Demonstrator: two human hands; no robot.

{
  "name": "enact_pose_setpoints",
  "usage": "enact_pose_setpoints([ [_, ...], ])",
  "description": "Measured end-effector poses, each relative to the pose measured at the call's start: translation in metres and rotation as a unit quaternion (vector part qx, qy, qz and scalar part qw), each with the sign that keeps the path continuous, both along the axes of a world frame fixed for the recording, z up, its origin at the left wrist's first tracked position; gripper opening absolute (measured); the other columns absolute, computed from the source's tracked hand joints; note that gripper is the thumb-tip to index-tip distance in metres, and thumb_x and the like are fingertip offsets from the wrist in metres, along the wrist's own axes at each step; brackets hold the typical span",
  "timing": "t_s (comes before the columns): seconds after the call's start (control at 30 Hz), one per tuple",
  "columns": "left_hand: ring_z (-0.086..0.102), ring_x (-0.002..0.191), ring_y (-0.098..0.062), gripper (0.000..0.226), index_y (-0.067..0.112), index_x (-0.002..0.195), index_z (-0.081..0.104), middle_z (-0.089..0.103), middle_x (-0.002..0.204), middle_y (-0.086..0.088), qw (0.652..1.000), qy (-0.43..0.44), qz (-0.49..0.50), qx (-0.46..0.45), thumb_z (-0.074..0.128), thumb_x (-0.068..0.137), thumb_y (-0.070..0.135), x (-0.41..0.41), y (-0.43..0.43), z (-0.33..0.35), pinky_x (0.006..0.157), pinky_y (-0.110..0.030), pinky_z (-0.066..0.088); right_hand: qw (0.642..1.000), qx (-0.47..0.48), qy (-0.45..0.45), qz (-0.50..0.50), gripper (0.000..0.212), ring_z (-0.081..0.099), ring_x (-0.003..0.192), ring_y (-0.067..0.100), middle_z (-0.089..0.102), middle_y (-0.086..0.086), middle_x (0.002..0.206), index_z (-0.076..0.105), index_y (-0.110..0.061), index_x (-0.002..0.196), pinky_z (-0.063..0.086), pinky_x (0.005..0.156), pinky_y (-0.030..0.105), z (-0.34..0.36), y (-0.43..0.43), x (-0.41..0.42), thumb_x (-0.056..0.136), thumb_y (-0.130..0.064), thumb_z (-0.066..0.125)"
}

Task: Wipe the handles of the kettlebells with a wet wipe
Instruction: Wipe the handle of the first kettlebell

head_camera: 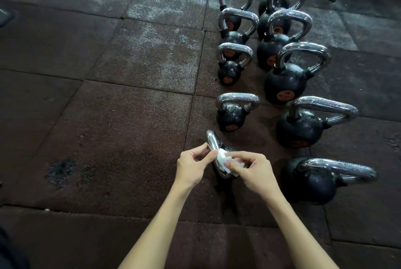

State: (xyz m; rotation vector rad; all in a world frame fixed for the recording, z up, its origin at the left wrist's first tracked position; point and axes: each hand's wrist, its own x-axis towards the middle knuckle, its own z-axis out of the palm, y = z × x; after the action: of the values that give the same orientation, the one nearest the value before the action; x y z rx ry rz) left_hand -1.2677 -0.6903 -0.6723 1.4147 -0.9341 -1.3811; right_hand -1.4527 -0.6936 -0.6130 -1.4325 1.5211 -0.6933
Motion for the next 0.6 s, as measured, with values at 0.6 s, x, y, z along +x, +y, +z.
enact_pose_setpoints([
  [0.6, 0.068, 0.116, -0.003, 0.067, 0.029, 0.121, 0.077, 0.078, 0.109, 0.013, 1.000, -0.007, 0.005, 0.019, 0.081, 0.066, 0.067, 0.002, -0.005, -0.001, 0.114, -0.039, 0.045, 1.000, 0.021, 0.012, -0.002, 0.030, 0.070, 0.077, -0.006, 0.079, -0.018, 0.083, 0.080, -0.040, 0.081, 0.050, 0.072, 0.012, -0.009, 0.016, -0.018, 0.081, -0.009, 0.084],
])
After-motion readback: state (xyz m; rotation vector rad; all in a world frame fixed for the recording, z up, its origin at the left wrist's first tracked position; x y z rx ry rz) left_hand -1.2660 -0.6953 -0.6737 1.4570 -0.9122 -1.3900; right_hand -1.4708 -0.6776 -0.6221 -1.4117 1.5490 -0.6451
